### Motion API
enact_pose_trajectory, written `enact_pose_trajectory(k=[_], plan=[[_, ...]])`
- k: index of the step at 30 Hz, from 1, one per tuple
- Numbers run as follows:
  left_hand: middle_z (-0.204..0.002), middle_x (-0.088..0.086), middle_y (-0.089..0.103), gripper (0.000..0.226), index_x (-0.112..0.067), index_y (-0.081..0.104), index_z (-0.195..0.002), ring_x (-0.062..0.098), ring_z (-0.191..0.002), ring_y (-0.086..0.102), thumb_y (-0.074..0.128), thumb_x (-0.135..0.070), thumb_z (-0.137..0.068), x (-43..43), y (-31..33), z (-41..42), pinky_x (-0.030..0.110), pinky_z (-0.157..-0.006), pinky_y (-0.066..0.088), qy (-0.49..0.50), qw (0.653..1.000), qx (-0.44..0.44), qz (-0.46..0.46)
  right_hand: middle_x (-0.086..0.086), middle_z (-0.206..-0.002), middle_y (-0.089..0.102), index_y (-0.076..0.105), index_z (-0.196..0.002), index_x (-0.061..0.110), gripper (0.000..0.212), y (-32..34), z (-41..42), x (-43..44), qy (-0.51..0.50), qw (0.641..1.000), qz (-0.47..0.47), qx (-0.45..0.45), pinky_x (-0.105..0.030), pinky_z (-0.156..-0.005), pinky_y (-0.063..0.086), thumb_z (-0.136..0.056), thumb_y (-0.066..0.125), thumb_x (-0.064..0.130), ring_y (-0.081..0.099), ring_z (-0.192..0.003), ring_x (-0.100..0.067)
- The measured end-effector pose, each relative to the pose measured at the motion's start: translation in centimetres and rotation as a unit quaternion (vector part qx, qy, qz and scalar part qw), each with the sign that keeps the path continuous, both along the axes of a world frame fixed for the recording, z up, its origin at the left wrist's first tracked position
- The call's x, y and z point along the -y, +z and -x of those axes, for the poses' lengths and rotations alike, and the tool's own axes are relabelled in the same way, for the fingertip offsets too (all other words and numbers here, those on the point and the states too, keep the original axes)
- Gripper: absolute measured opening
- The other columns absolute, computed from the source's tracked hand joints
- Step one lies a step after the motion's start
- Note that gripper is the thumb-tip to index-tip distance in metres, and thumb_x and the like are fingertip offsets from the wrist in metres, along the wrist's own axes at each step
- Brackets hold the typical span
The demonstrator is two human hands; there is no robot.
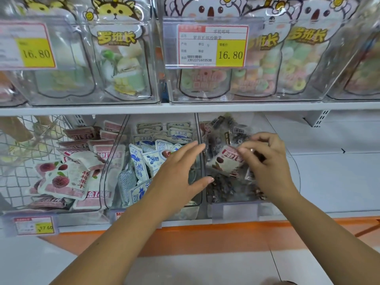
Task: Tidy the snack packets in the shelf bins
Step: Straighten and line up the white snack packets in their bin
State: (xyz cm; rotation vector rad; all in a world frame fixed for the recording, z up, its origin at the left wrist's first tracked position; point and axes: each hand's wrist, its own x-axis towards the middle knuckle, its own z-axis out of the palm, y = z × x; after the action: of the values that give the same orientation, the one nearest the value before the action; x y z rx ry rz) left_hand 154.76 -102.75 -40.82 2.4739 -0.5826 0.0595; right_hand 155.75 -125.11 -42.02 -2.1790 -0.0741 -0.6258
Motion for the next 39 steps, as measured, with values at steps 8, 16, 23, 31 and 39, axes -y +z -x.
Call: enact_pose_trajectory(k=[8,16,23,31,39], plan=[[-0.146,-0.022,0.036,0.061,-0.039,0.039,-0.141,-0.008,-0.136,0.012,0.063,-0.047,-0.086,3.3,0.9,-1.2,0.028,-0.115,0.014,-0.026,0.996,0.068,0.047,-0.010,-0.105,0.058,0.070,-0.087,0.020,0.015,2.5,1.2,-1.5,0.066,0.981,-0.183,0.023,-0.011,-0.079,0.043,-0.090,0.061,0.008,0.057,-0.096,-0.006],[-0.094,-0.013,0.067,0.017,-0.026,0.064,-0.107,0.003,-0.084,0.062,0.061,-0.032,-0.091,4.4,0.9,-0.2,0.027,-0.073,0.051,0.096,0.966,-0.004,0.242,0.001,-0.123,0.052,0.048,-0.133,0.029,0.043,0.5,0.4,-2.2,0.039,0.995,0.073,0.052,-0.027,-0.096,0.038,-0.091,0.058,0.031,0.047,-0.116,-0.014],[-0.082,-0.007,0.067,0.011,-0.027,0.059,-0.100,0.007,-0.071,0.065,0.056,-0.036,-0.094,-0.4,1.9,-1.4,0.035,-0.074,0.055,0.202,0.893,-0.124,0.383,-0.003,-0.112,0.061,0.056,-0.126,0.019,0.034,-0.4,-0.3,-1.4,-0.037,0.986,0.159,-0.036,-0.041,-0.097,0.041,-0.093,0.053,0.027,0.050,-0.110,-0.024],[-0.089,-0.010,0.066,0.006,-0.034,0.057,-0.099,0.007,-0.076,0.063,0.055,-0.038,-0.094,-10.1,3.5,0.1,0.027,-0.067,0.048,0.316,0.886,-0.023,0.339,0.002,-0.128,0.055,0.052,-0.131,0.026,0.040,0.9,1.2,-9.7,0.149,0.958,0.246,-0.005,-0.034,-0.102,0.035,-0.093,0.055,0.035,0.044,-0.121,-0.017],[-0.098,-0.005,0.064,0.017,-0.022,0.055,-0.107,0.021,-0.091,0.063,0.057,-0.033,-0.094,-18.1,1.6,0.1,0.035,-0.065,0.056,0.378,0.901,-0.022,0.213,0.006,-0.126,0.060,0.053,-0.132,0.028,0.044,-0.5,0.9,-13.2,0.095,0.945,0.311,-0.022,-0.037,-0.114,0.019,-0.092,0.053,0.046,0.050,-0.121,-0.015]])
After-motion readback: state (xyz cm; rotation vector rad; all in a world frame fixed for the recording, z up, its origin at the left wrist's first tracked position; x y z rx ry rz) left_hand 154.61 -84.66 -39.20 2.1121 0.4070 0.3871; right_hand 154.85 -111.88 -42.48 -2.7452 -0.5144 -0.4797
